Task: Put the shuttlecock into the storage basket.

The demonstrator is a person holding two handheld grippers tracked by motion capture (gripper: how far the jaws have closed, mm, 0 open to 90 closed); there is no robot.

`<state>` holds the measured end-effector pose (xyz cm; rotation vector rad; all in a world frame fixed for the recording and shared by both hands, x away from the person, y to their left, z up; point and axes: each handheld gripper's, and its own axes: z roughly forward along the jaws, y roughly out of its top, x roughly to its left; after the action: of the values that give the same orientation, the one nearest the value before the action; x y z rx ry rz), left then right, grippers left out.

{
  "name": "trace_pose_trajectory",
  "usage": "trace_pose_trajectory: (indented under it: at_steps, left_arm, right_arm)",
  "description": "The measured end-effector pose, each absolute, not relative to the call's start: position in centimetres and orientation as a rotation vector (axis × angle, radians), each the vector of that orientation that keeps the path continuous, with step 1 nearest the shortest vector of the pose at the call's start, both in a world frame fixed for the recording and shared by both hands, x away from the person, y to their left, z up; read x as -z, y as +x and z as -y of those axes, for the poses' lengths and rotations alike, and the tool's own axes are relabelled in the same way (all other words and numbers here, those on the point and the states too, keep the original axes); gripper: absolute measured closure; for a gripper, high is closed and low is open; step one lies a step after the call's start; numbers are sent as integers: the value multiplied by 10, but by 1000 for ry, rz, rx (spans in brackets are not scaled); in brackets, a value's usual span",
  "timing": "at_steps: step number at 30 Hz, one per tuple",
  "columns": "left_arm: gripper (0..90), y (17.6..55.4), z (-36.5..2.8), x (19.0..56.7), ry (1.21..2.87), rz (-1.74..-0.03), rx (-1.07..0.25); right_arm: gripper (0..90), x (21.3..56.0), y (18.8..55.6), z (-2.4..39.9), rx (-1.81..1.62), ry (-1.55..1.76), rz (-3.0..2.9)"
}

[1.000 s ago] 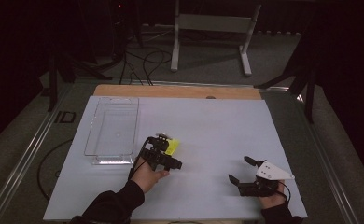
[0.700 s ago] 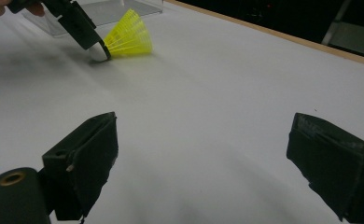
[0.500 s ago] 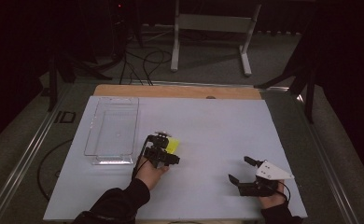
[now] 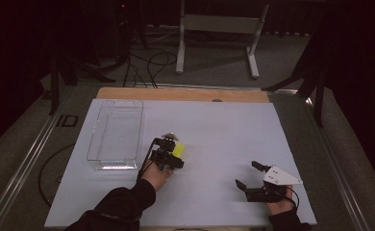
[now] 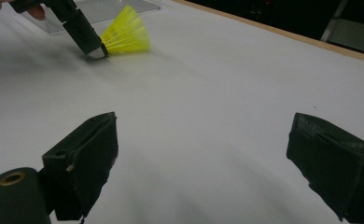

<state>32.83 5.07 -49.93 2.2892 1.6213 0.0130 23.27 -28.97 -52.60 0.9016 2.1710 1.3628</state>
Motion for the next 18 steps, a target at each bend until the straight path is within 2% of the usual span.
trace_pose_trajectory:
  at_steps: [8, 12, 18]
  left_arm:
    - [532, 336, -53, 506, 2298, -1655, 30]
    - [645, 336, -52, 510, 2329, -1642, 51]
    - [659, 339, -52, 508, 2341, -1607, 71]
  right_arm:
    - [92, 526, 233, 290, -1358, 902, -2171]
    - [92, 526, 233, 290, -1356, 901, -2171]
    - [92, 527, 233, 290, -1355, 906, -2170]
